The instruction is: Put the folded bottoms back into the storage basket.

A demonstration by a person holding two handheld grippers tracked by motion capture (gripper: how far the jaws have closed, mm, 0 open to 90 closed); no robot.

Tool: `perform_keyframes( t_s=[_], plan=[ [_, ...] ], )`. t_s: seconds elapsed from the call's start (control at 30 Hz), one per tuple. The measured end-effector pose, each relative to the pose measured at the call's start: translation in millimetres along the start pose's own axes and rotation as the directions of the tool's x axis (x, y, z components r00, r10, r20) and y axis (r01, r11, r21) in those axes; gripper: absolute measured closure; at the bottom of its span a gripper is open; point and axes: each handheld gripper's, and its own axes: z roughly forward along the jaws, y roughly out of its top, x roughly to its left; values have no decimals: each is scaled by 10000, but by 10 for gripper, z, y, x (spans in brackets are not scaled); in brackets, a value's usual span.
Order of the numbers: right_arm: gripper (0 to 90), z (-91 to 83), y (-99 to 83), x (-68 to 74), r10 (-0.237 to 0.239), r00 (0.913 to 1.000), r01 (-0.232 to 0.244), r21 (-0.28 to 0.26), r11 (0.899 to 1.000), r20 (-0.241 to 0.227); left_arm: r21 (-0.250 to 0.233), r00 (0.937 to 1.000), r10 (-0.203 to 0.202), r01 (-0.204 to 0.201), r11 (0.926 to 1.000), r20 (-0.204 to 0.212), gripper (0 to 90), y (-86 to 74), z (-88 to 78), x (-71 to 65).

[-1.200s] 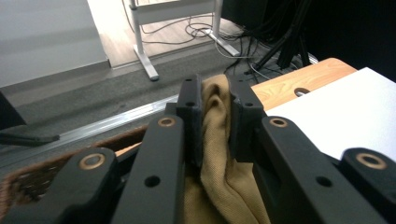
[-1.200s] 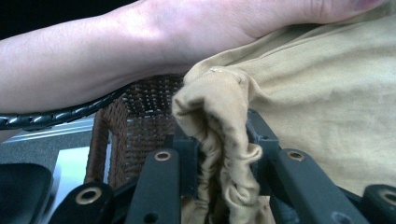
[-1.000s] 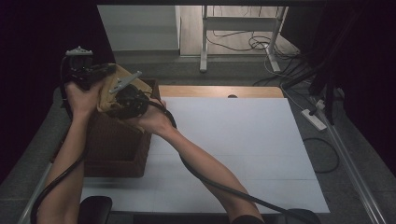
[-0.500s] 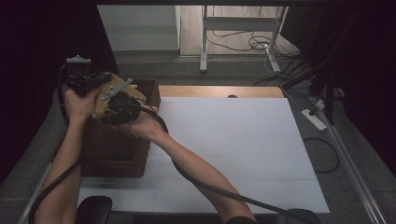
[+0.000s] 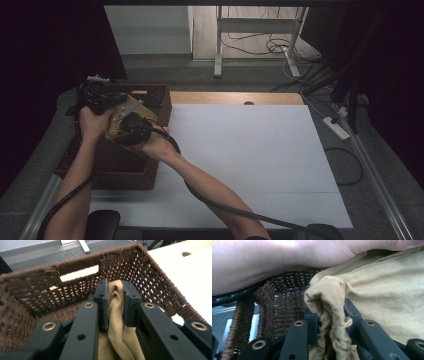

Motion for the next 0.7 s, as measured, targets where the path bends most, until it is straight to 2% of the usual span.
perform_keyframes(
  t_s=[0.23, 0.4, 0.47, 0.5, 0.57, 0.7],
  plan=[
    [705, 104, -156, -11, 226, 9997, -227, 323, 9992, 17, 383, 9988, 75, -93, 9992, 474, 767, -52, 150, -23],
    [670, 136, -195, -6, 287, 9996, -287, 419, 9987, -1, 513, 9993, -43, 24, 9987, 360, 751, -94, 165, 17],
    [561, 150, -176, -7, 360, 9992, -352, 520, 9980, -153, 573, 9999, -111, 109, 9983, 27, 667, -110, 159, 51],
    [499, 146, -164, -4, 393, 9990, -383, 433, 9983, -221, 549, 9996, -95, 109, 9984, -263, 587, -117, 148, 68],
    [387, 114, -137, -3, 501, 9980, -498, 87, 9987, -398, 481, 9980, -278, 306, 9984, -571, 437, -129, 129, 116],
    [294, 36, -75, -6, 551, 9985, -550, -218, 9982, 57, 280, 9950, -579, 604, 9978, -816, 271, -153, 72, 187]
  ],
)
